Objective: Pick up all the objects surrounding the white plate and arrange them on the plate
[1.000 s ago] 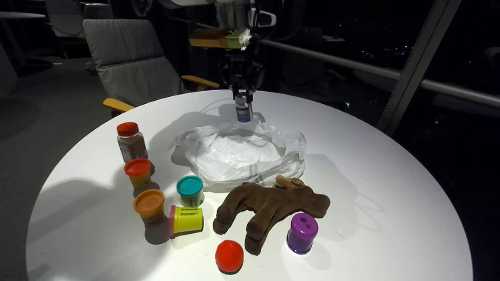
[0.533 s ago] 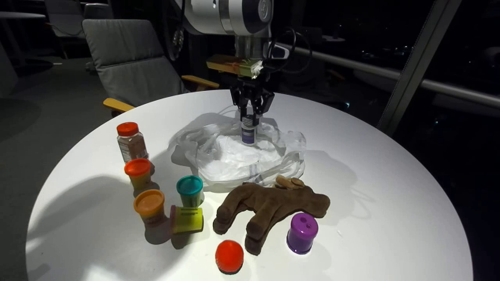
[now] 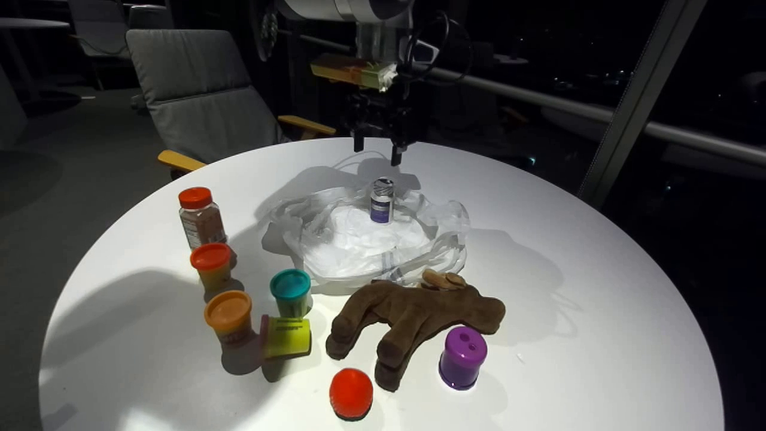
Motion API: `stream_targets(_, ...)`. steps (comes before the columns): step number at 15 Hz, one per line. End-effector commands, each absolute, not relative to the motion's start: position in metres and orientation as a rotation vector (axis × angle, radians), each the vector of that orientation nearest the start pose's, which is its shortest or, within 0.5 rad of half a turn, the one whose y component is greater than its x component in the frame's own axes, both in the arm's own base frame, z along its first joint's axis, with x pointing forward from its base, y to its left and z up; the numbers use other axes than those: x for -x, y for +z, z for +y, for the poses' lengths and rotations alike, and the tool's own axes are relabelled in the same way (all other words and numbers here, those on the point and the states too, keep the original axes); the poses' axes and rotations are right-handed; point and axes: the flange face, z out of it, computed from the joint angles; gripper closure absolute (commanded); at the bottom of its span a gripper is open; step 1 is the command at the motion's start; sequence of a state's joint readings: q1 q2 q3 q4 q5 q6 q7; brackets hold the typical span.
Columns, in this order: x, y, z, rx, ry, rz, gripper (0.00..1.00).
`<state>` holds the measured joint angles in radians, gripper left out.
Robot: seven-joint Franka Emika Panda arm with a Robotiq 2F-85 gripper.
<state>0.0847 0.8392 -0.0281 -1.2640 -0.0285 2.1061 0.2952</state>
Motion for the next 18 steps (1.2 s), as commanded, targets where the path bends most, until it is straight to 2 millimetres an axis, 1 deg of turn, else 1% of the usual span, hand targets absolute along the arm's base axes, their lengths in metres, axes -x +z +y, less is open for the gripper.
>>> stream_targets(1,-0.710,0.302,0.089,3.141,-0.053,0.264,0.00)
stream_targets(2,-0.700,0.311,0.101,3.138,-0.055,0.229,0.00)
stream_targets(4,-0.674,0.322,0.129,3.137,-0.033,0.164,0.00)
stream_targets(6,-0.645,0.318,0.154,3.147,0.018,0.104,0.00)
stream_targets(7,-0.630,0.312,0.165,3.151,0.048,0.069,0.00)
stream_targets(8,-0.613,0.311,0.175,3.145,0.080,0.032,0.00)
stream_targets(9,-0.597,0.297,0.184,3.149,0.116,-0.001,0.00)
stream_targets(10,-0.579,0.293,0.193,3.144,0.142,-0.044,0.00)
stream_targets(11,-0.563,0.281,0.200,3.143,0.157,-0.082,0.00)
stream_targets(12,-0.545,0.276,0.207,3.140,0.172,-0.117,0.00)
stream_targets(13,-0.528,0.266,0.209,3.137,0.179,-0.148,0.00)
stream_targets(15,-0.502,0.253,0.215,3.127,0.195,-0.202,0.00)
stream_targets(18,-0.480,0.238,0.216,3.108,0.154,-0.257,0.00)
